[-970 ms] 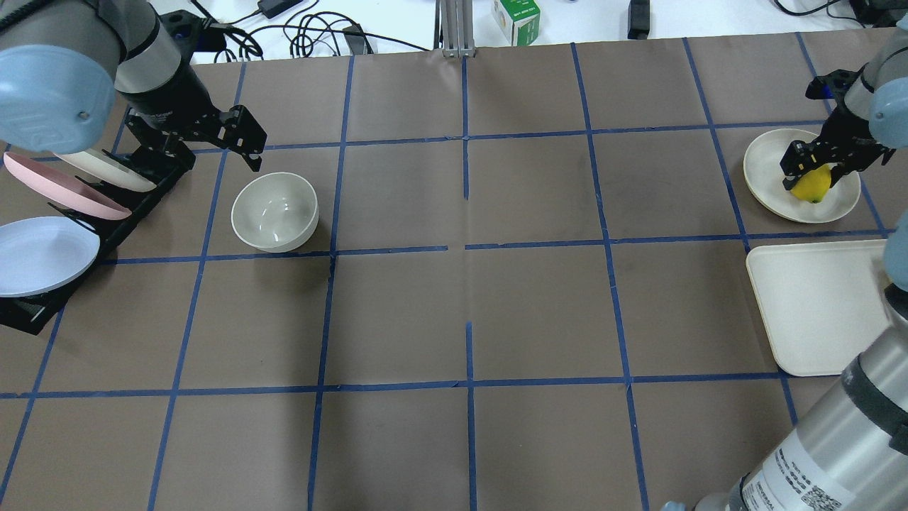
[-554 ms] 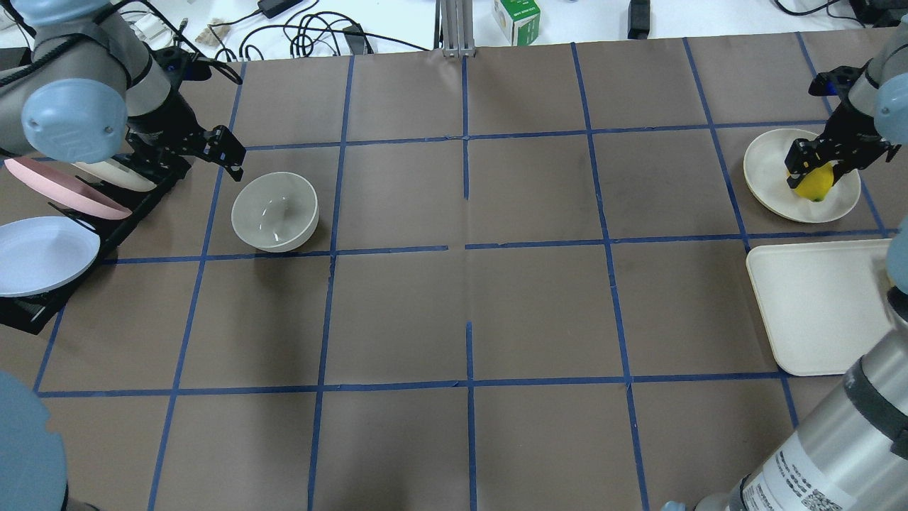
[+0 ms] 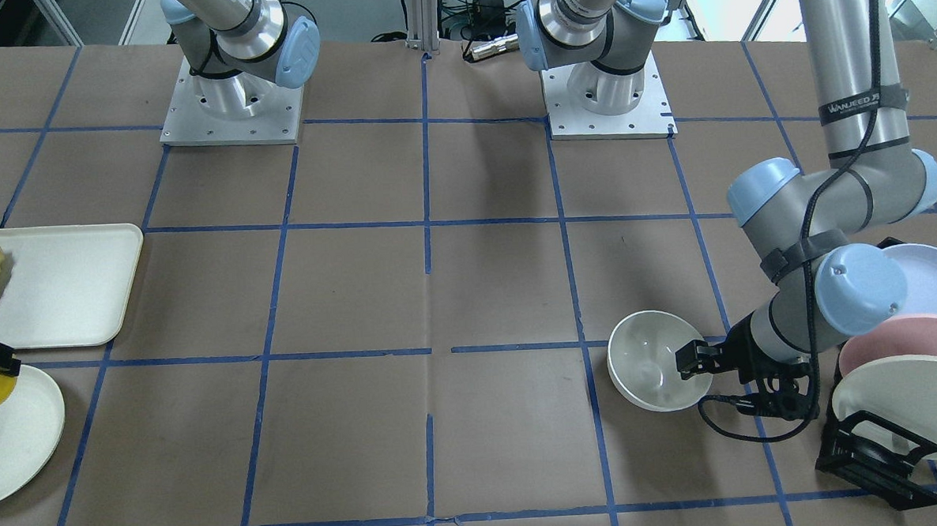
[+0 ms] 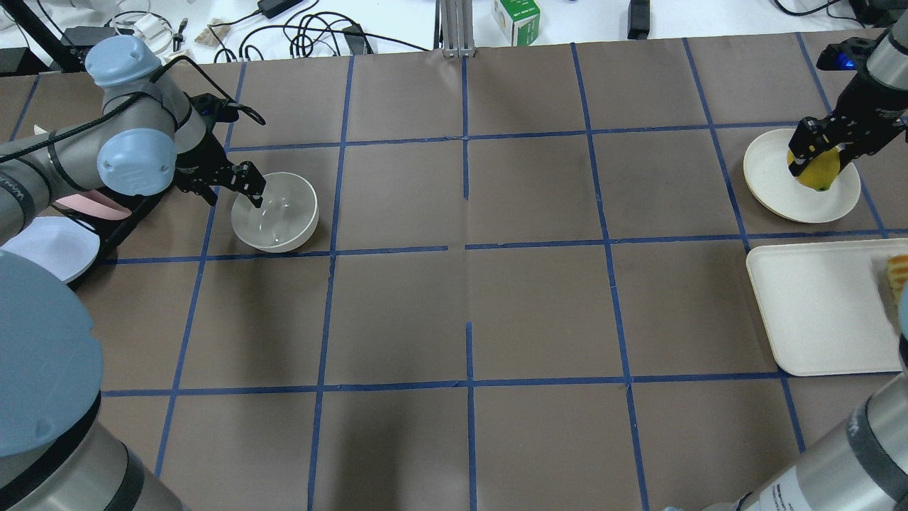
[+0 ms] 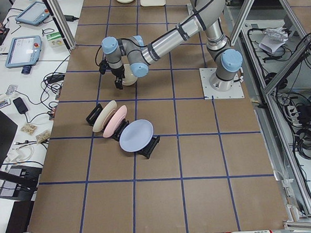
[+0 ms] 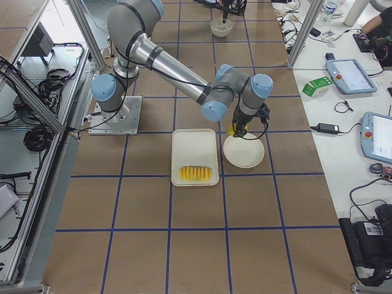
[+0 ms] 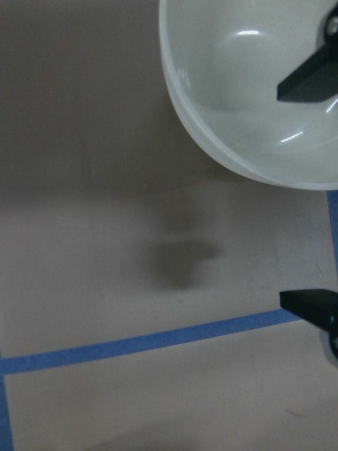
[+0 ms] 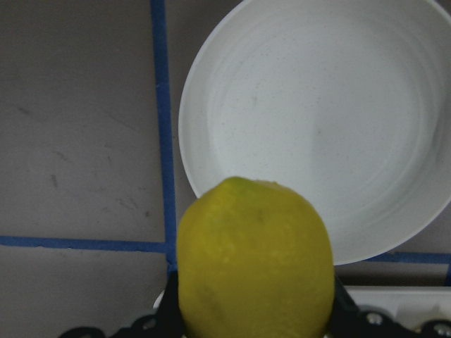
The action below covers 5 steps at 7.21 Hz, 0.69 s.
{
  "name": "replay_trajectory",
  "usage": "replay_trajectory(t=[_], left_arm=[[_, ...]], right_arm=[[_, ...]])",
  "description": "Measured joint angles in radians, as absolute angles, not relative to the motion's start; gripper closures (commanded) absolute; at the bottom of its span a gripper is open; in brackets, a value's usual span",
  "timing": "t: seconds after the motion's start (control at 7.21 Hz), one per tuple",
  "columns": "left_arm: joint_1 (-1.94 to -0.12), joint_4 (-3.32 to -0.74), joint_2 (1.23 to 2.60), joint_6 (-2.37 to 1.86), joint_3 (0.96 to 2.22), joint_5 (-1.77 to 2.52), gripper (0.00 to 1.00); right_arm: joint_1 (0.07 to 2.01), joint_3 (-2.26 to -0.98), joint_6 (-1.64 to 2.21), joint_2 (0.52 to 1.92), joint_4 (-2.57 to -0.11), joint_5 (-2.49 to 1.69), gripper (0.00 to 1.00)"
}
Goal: Place bowl and put lemon in it
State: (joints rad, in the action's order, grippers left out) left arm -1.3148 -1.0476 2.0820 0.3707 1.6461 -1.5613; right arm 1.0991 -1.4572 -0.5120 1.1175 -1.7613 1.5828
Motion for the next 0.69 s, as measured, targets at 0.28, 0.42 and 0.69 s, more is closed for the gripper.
replay_trajectory(t=[0.28, 0.42, 0.69], left_arm=[[-1.315, -1.042, 2.104, 0.371, 1.637, -1.54, 1.0], [-1.315, -1.043, 2.102, 0.369, 1.633, -1.519, 1.0], [-1.322, -1.063, 2.082, 0.357, 1.632, -1.492, 1.0]], right_arm=[[1.144, -1.457, -0.464, 1.172, -1.697, 1.57, 1.0], [1.173, -1.457, -0.438, 1.194, -1.677, 1.57, 1.0], [1.234, -1.457, -0.368, 1.233, -1.649, 1.569, 1.0]])
